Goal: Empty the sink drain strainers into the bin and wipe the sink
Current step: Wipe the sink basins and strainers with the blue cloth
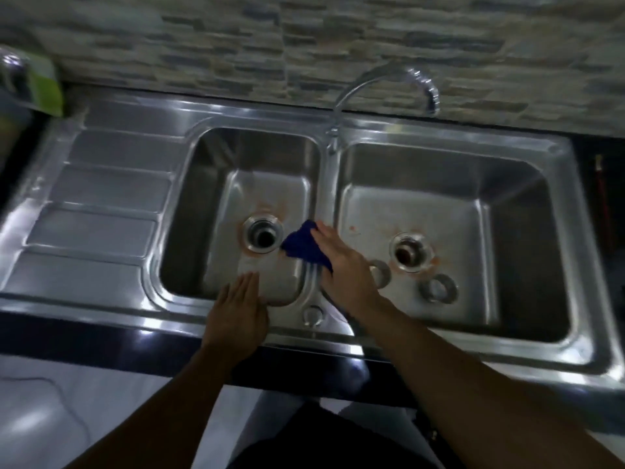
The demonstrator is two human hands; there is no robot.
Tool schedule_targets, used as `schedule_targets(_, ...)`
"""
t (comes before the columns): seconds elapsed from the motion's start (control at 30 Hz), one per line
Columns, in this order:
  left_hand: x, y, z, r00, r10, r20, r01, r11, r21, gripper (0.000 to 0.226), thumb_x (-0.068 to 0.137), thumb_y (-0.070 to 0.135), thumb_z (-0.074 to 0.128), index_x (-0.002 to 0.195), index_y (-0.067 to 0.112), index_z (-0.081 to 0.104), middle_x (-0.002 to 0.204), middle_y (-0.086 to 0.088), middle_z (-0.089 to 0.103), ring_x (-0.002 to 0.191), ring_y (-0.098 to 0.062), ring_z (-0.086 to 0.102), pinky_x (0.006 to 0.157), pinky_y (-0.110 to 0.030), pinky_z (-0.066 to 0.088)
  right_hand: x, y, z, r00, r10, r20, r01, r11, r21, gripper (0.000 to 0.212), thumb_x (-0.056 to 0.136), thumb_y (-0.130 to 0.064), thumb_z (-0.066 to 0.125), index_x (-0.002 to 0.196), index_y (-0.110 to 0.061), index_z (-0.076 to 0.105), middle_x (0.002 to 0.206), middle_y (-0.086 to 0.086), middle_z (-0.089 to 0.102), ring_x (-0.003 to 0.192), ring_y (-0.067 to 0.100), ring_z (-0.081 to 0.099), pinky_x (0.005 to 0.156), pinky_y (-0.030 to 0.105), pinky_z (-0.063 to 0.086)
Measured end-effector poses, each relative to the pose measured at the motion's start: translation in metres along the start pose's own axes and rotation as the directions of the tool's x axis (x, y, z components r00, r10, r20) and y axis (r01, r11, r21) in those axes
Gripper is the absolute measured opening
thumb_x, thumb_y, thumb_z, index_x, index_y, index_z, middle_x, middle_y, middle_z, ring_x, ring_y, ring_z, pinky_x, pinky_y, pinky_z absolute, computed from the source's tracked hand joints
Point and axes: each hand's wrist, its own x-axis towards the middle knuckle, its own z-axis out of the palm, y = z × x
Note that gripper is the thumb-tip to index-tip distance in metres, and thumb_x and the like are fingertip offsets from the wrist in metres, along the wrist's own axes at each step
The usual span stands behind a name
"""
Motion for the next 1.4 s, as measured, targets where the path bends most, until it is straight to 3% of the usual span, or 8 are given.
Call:
schedule_targets(0.2,0.015,-0.081,-0.017,0.991,0.035,-0.132,-0.031,0.999,0.035,0.062,0.092,0.035,0.032,0.139,0.003,0.056,0.140,-0.018,0.060,0.133,-0.032,0.056,0.117,-0.048,0.036,-0.040,-0.032,0.057,0.992,0.121,0.030,-0.109,0.958,-0.267,0.094,0.073,-0.009,0.077,0.153,0.001,0.029,0.162,0.018,0.023,0.150,0.036,0.019,0.113,0.049,0.040)
schedule_targets(0.3,0.015,-0.086,-0.014,0.978,0.114,-0.174,-0.115,0.993,0.006,0.054,0.091,0.027,0.038,0.135,0.006,0.061,0.132,-0.017,0.066,0.127,-0.032,0.061,0.114,-0.048,0.041,-0.017,-0.030,0.057,0.990,0.097,0.099,-0.052,0.923,-0.382,0.092,0.081,-0.013,0.069,0.155,0.003,0.016,0.163,0.022,0.012,0.151,0.039,0.010,0.123,0.050,0.019)
schedule_targets(0.57,0.015,-0.084,-0.021,0.982,0.117,-0.148,-0.132,0.987,-0.093,0.059,0.089,0.032,0.034,0.135,0.008,0.062,0.132,-0.018,0.066,0.125,-0.036,0.062,0.111,-0.048,0.045,0.149,0.018,0.014,0.978,0.208,0.026,-0.191,0.933,-0.305,0.079,0.090,-0.015,0.061,0.156,-0.004,0.019,0.164,0.016,0.015,0.152,0.035,0.010,0.120,0.051,0.028)
schedule_targets(0.77,0.017,-0.083,-0.020,0.991,0.112,-0.071,-0.121,0.983,-0.139,0.066,0.087,0.037,0.027,0.142,0.012,0.056,0.142,-0.016,0.059,0.134,-0.033,0.054,0.113,-0.045,0.043,0.061,-0.014,0.050,0.978,0.199,-0.057,-0.207,0.955,-0.212,0.083,0.087,-0.007,0.060,0.157,-0.005,0.017,0.166,0.013,0.010,0.153,0.032,0.001,0.123,0.053,0.020)
schedule_targets(0.93,0.017,-0.081,-0.020,0.993,0.116,0.003,-0.114,0.982,-0.149,0.062,0.089,0.032,0.036,0.148,0.018,0.049,0.150,-0.012,0.052,0.142,-0.031,0.045,0.116,-0.045,0.039,-0.033,-0.036,0.065,0.989,0.097,0.108,-0.074,0.978,-0.197,0.084,0.082,-0.017,0.053,0.158,-0.006,0.017,0.167,0.009,0.008,0.154,0.027,-0.001,0.125,0.051,0.008)
schedule_targets(1.07,0.016,-0.080,-0.019,0.995,0.097,-0.015,-0.098,0.985,-0.145,0.061,0.089,0.031,0.036,0.147,0.017,0.049,0.150,-0.012,0.052,0.142,-0.032,0.045,0.117,-0.044,0.037,-0.006,-0.016,0.041,0.989,-0.005,0.150,0.030,0.985,-0.168,0.078,0.085,-0.010,0.054,0.156,-0.007,0.023,0.166,0.008,0.015,0.153,0.024,-0.001,0.126,0.048,0.010)
schedule_targets(1.2,0.015,-0.081,-0.017,0.995,0.096,-0.005,-0.095,0.979,-0.180,0.062,0.089,0.031,0.036,0.148,0.016,0.048,0.151,-0.013,0.050,0.145,-0.035,0.040,0.119,-0.044,0.033,0.092,0.014,0.010,0.995,0.074,0.067,-0.063,0.986,-0.153,0.068,0.086,-0.001,0.059,0.151,-0.003,0.037,0.160,0.016,0.029,0.152,0.036,0.015,0.123,0.041,0.016)
schedule_targets(1.4,0.021,-0.089,-0.017,0.986,0.159,-0.055,-0.168,0.953,-0.254,0.059,0.090,0.018,0.039,0.146,0.004,0.048,0.148,-0.019,0.052,0.139,-0.038,0.047,0.123,-0.044,0.029,0.129,0.021,0.016,0.990,0.139,0.031,-0.133,0.979,-0.154,0.069,0.091,-0.002,0.056,0.155,-0.006,0.028,0.164,0.015,0.019,0.153,0.036,0.005,0.125,0.049,0.007)
